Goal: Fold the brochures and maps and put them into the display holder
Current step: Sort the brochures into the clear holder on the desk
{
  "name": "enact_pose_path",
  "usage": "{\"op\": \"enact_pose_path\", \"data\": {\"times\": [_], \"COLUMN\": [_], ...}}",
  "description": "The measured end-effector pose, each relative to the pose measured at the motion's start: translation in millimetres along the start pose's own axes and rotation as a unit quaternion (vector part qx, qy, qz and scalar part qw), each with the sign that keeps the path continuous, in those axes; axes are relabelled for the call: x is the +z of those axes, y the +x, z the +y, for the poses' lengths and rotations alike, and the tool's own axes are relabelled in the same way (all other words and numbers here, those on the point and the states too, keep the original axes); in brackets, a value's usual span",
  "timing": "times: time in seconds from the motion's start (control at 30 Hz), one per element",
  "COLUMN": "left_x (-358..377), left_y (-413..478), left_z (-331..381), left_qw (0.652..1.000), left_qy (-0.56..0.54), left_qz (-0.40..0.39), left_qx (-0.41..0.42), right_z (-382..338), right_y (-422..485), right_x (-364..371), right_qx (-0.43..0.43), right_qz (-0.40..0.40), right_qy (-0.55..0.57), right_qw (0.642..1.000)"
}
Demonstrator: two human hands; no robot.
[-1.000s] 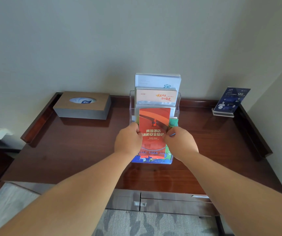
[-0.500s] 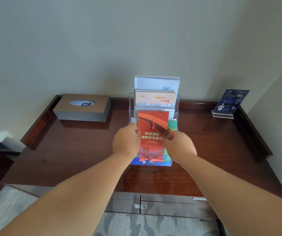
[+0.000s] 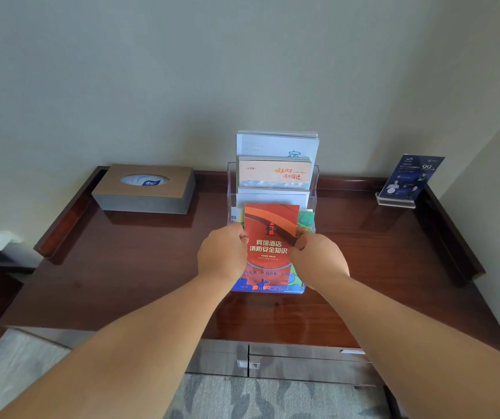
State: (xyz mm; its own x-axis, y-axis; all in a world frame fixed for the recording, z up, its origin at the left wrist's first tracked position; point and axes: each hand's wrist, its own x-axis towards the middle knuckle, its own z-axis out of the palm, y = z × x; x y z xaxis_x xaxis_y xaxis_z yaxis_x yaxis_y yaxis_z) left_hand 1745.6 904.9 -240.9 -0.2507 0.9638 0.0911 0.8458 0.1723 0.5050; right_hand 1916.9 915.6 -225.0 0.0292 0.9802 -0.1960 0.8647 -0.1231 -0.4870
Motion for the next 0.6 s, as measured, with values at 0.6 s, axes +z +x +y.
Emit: {"op": "enact_pose_path", "data": {"times": [0.6], "left_x": [-21], "left_y": [-10], "left_z": [-16], "left_qw": [0.991], "left_qy": [-0.099], "left_qz": [0.053], "left_qx": [-0.070], "right_z": [22], "right_y": [-5], "right_x": [-7], "right_qx": [0.078], "right_qz": [0.049], "right_qy": [0.081], "right_qw": [0.992]}}
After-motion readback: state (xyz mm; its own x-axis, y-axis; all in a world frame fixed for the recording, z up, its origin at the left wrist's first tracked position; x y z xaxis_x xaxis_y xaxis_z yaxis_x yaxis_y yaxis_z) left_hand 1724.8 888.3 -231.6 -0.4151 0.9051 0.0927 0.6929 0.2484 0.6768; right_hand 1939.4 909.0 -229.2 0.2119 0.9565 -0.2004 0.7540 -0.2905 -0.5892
